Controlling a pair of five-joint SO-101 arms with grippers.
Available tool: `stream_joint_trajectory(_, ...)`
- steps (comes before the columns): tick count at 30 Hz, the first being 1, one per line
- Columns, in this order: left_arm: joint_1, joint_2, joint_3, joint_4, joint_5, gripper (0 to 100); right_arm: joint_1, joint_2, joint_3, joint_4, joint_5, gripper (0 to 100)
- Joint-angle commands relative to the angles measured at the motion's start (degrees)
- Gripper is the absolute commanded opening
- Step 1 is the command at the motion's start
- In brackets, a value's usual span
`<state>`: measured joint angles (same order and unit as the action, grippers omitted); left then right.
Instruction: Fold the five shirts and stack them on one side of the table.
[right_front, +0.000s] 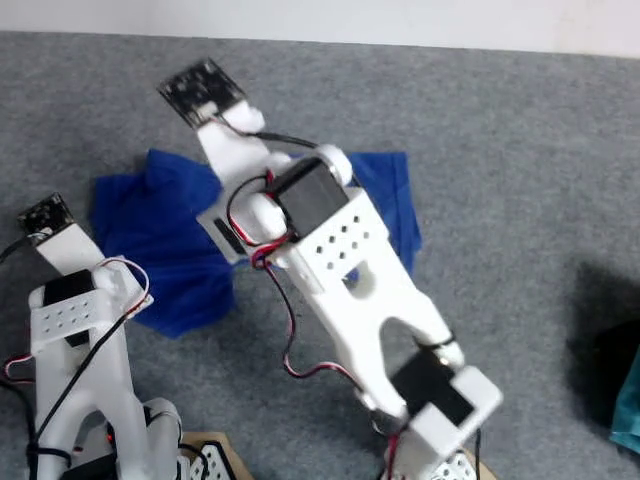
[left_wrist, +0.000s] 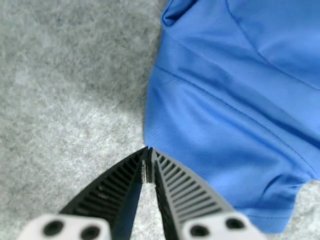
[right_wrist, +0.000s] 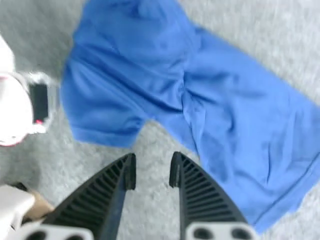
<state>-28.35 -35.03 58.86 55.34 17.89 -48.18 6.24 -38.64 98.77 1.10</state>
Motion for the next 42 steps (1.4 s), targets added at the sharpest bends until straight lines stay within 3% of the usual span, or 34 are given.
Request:
stream_joint_trajectory(1,0.6,-1.5,-0.3,-0.1,-0.5,2,3.6,-9.2,20.7,-11.3,-0.5,12.6)
stream_joint_trajectory(4,0.7,-1.5,-0.1,-0.1,-4.8,11,5.0,-13.3,34.5,-21.5,-0.4,12.6)
stream_joint_trajectory(7,0.7,-1.5,1.8,-0.2,-3.7,23,5.1,-17.5,45.0,-28.6,-0.3,12.6)
stream_joint_trajectory(10,0.6,-1.5,3.0,-0.2,-3.3,28,5.0,-20.5,50.1,-32.0,-0.3,12.6)
stream_joint_trajectory(18,0.5,-1.5,5.8,0.1,-3.5,28,5.0,-21.6,51.9,-32.5,-0.3,12.6)
stream_joint_trajectory(24,-3.4,-2.0,5.9,0.6,-3.5,28,5.0,-21.6,52.0,-32.5,-0.3,12.6)
stream_joint_trajectory(28,-3.6,-1.8,6.0,2.6,-3.6,20,5.0,-21.6,52.0,-32.5,-0.3,12.6)
stream_joint_trajectory(33,-3.1,-1.5,6.3,-2.7,-3.6,10,5.1,-21.6,52.0,-32.5,-0.4,12.6)
stream_joint_trajectory(42,2.8,-1.5,8.7,-6.7,-3.6,8,5.1,-21.5,52.0,-32.5,-0.4,12.6)
